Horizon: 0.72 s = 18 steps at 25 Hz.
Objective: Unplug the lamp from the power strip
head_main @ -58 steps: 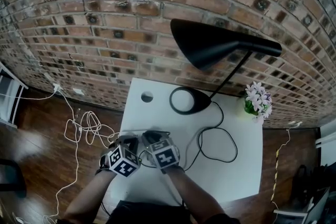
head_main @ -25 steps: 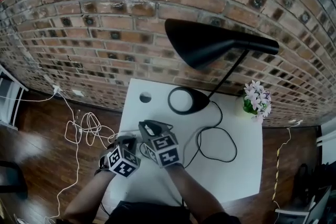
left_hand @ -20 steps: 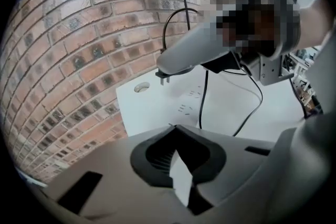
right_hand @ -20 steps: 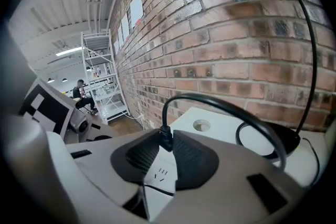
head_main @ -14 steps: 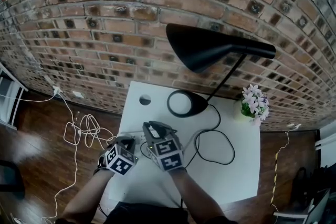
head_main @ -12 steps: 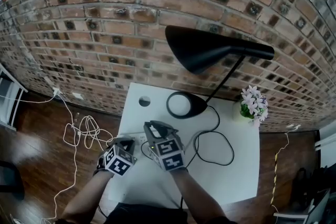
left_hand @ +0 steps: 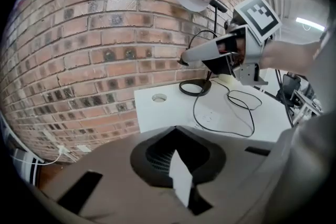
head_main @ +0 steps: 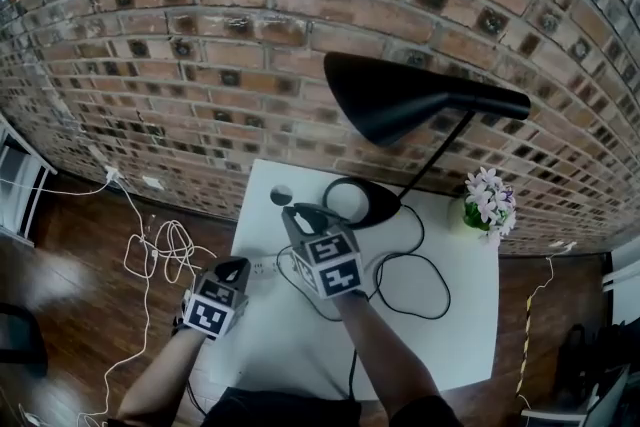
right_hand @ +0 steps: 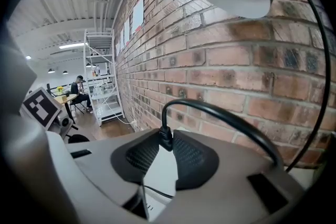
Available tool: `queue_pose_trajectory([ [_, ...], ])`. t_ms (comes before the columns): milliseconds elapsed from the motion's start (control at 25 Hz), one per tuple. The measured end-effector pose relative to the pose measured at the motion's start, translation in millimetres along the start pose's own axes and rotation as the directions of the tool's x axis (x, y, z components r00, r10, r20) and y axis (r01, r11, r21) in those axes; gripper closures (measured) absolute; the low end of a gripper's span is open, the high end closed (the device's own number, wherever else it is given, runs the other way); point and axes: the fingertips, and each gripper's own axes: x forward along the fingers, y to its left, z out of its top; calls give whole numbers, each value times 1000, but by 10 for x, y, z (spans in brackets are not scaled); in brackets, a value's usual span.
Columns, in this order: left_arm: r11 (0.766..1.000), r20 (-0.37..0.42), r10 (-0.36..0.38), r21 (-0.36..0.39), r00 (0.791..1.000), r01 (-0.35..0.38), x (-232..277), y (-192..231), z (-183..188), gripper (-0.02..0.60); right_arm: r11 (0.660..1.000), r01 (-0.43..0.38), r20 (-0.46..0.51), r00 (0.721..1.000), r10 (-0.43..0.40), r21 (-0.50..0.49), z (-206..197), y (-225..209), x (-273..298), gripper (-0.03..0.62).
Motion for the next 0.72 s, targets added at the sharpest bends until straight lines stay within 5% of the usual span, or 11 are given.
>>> queue_pose_trajectory([
  [720,1000,-38,-14,-21,999,13,208,230,-23,577,1000,6,-67,998,-5,6,34,-309,688,503],
])
